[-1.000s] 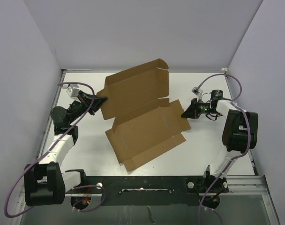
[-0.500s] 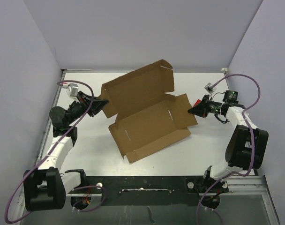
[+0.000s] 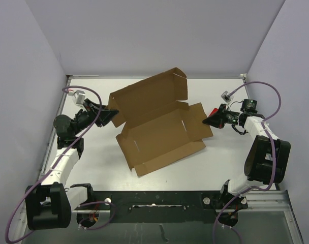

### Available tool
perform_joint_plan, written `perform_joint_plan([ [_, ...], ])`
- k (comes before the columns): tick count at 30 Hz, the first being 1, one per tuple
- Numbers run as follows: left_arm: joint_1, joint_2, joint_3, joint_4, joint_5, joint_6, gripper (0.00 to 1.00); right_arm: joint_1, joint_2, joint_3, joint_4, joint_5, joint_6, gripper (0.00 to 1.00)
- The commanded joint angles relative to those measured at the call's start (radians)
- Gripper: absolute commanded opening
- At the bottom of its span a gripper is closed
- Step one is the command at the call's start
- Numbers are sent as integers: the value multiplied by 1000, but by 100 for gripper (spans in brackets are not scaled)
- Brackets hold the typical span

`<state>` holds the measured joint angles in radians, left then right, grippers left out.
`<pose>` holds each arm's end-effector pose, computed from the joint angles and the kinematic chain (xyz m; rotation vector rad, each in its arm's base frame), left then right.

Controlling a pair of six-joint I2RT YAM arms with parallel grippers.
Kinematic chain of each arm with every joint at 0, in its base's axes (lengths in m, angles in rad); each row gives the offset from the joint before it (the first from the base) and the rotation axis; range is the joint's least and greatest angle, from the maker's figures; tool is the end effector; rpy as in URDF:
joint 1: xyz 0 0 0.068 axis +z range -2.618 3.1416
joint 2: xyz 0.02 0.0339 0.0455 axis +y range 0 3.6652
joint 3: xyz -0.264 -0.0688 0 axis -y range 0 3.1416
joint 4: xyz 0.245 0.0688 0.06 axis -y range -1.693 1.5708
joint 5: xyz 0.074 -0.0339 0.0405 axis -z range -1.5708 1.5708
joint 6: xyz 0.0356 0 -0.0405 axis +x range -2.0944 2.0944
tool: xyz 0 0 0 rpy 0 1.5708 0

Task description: Fold the paper box

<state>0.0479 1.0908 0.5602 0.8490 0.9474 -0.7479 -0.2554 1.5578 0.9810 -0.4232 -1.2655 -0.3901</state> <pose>0.2309 -0.0179 0.3051 0.3234 1.4552 -1.1622 0.2992 -0.0430 0.2229 -0.5532 1.9289 1.1818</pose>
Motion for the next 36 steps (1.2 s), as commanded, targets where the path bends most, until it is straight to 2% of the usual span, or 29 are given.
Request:
perform_joint_plan([
  [1,7,-43,65,-32,-2,34,38,-1,-33,11,10,-65,-33,0],
  [7,9,-58,104,-126,0,105,39,-4,-31,15,-1,-72,-43,0],
  [10,9,-57,116,-137,4,122,31,-6,-22,21,-15,-72,-50,0],
  [14,9,-44,135,-145,8,135,27,-6,-16,30,-38,-82,-69,0],
  [16,9,-36,145,-145,10,145,21,-6,-16,31,-43,-84,-74,0],
  [18,9,-25,155,-145,16,159,2,-5,-15,31,-46,-84,-78,0],
  [19,9,-22,159,-142,21,170,0,-7,-15,33,-51,-84,-82,0],
  [23,9,-17,174,-128,64,220,0,-5,-24,43,-74,-57,-112,0],
  [28,6,-12,188,-86,102,232,0,-5,-51,44,-33,83,-89,0],
  [32,1,-13,181,-29,99,209,0,-6,-57,40,-2,214,-53,15],
  [36,-11,-31,174,-22,80,205,0,-5,-77,52,-21,213,-75,32],
])
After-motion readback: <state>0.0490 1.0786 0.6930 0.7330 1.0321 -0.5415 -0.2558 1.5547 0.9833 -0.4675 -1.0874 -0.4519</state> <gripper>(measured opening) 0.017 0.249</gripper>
